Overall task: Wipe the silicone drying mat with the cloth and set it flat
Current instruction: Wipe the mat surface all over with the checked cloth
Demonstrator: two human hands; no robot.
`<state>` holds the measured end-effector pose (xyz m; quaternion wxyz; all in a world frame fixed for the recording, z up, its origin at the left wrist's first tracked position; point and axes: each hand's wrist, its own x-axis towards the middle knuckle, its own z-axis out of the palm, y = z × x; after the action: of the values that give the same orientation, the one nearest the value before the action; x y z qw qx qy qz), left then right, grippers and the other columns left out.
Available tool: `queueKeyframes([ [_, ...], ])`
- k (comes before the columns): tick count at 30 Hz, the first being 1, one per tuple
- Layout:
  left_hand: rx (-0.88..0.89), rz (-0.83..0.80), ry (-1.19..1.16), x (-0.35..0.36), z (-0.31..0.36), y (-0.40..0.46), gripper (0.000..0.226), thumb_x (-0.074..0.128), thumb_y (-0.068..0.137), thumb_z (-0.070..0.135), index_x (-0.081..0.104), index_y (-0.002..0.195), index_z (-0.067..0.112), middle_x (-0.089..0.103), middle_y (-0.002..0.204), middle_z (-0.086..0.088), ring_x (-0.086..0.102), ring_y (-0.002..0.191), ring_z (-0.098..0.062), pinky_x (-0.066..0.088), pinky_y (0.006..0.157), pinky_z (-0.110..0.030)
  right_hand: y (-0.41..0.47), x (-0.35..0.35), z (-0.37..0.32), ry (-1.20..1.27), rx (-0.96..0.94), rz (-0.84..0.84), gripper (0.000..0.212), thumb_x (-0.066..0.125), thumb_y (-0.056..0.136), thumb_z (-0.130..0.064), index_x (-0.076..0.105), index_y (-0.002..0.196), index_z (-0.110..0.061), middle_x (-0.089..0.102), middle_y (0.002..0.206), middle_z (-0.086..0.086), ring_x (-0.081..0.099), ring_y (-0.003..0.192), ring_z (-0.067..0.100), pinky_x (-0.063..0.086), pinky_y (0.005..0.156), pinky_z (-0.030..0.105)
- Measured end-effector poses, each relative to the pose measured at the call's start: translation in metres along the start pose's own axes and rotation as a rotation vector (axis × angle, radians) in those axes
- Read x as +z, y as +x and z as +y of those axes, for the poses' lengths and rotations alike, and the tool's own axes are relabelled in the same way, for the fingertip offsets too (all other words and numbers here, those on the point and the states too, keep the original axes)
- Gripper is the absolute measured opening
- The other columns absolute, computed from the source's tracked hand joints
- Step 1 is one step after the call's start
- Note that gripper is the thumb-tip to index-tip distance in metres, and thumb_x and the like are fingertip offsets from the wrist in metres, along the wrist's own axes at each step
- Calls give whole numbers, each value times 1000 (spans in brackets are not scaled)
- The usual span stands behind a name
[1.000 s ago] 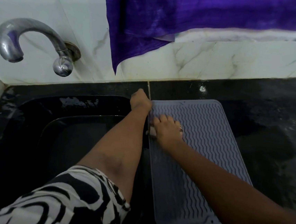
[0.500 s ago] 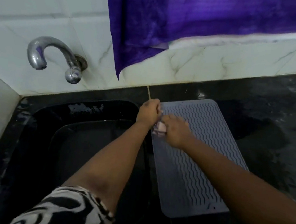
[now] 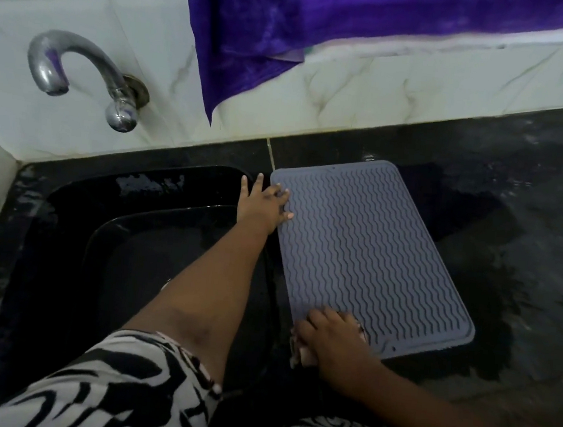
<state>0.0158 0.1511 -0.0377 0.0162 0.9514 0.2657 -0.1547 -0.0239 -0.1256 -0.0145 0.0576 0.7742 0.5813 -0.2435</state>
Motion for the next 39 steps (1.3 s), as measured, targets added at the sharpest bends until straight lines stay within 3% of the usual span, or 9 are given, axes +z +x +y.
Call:
queueKeyframes([
  [5, 50, 51, -38, -3, 9, -14, 57, 27, 102, 45, 18, 154, 22, 7, 163, 0, -9, 149, -30, -14, 114, -55, 10, -66, 12, 604, -57, -161, 21, 59, 85, -11, 53, 82, -31, 60, 91, -11, 57, 87, 4, 42, 80, 27],
  [10, 72, 327, -275, 18, 24, -49, 39, 44, 97, 34, 52, 132, 19, 50, 137, -5, 35, 134, -25, 13, 119, -42, 67, -64, 15, 200, 150, 288, 34, 52, 90, -24, 46, 122, -15, 52, 125, 10, 46, 116, 27, 35, 94, 40],
  [14, 50, 268, -204, 30, 29, -56, 48, 31, 100, 42, 35, 145, 23, 35, 151, 3, 22, 144, -26, -12, 115, -53, 49, -17, 11, -133, 123, 333, 31, 50, 87, -29, 43, 114, -19, 50, 121, 9, 45, 111, 29, 38, 90, 46],
  [19, -21, 222, -169, 35, 32, -56, 54, 18, 101, 46, 19, 152, 27, 19, 160, 6, 8, 149, -25, -26, 105, -52, 9, 10, 15, -68, 49, 146, 51, 65, 74, -32, 43, 120, -23, 46, 126, 6, 43, 117, 29, 33, 97, 47],
  [26, -44, 178, -130, 32, 35, -56, 55, 15, 102, 45, 11, 154, 26, 11, 162, 5, -3, 150, -26, -26, 105, -52, -21, -14, 14, 139, -42, -148, 39, 61, 84, -24, 51, 122, -19, 51, 128, 10, 46, 119, 27, 38, 100, 43],
  [29, -20, 194, -155, 30, 36, -56, 55, 22, 103, 42, 17, 153, 23, 17, 161, 3, 4, 149, -28, -16, 113, -55, -17, -59, 31, 909, 87, 10, 7, 57, 87, -15, 59, 92, -10, 65, 93, 11, 61, 86, 12, 51, 69, 15],
  [31, 1, 228, -244, 23, 32, -55, 51, 32, 102, 38, 30, 149, 19, 32, 155, -2, 16, 145, -31, -3, 117, -56, -1, -90, 51, 1117, 232, 228, 13, 57, 88, -21, 61, 93, -10, 66, 80, 2, 62, 74, 13, 52, 60, 18],
  [35, -78, 410, -443, -2, 23, -40, 36, 40, 99, 28, 46, 133, 15, 55, 130, -11, 41, 121, -30, 38, 102, -45, 42, -132, 97, 968, 346, 63, 27, 55, 76, -14, 62, 103, -16, 65, 94, 5, 60, 86, 20, 50, 71, 35],
  [39, -148, 411, -511, -18, 15, -2, 36, 39, 99, 23, 50, 132, 14, 56, 130, -10, 42, 121, -29, 41, 96, -41, 109, -166, 120, 871, 230, 209, 17, 59, 80, -26, 62, 95, -18, 67, 104, 7, 62, 91, 21, 51, 80, 39],
])
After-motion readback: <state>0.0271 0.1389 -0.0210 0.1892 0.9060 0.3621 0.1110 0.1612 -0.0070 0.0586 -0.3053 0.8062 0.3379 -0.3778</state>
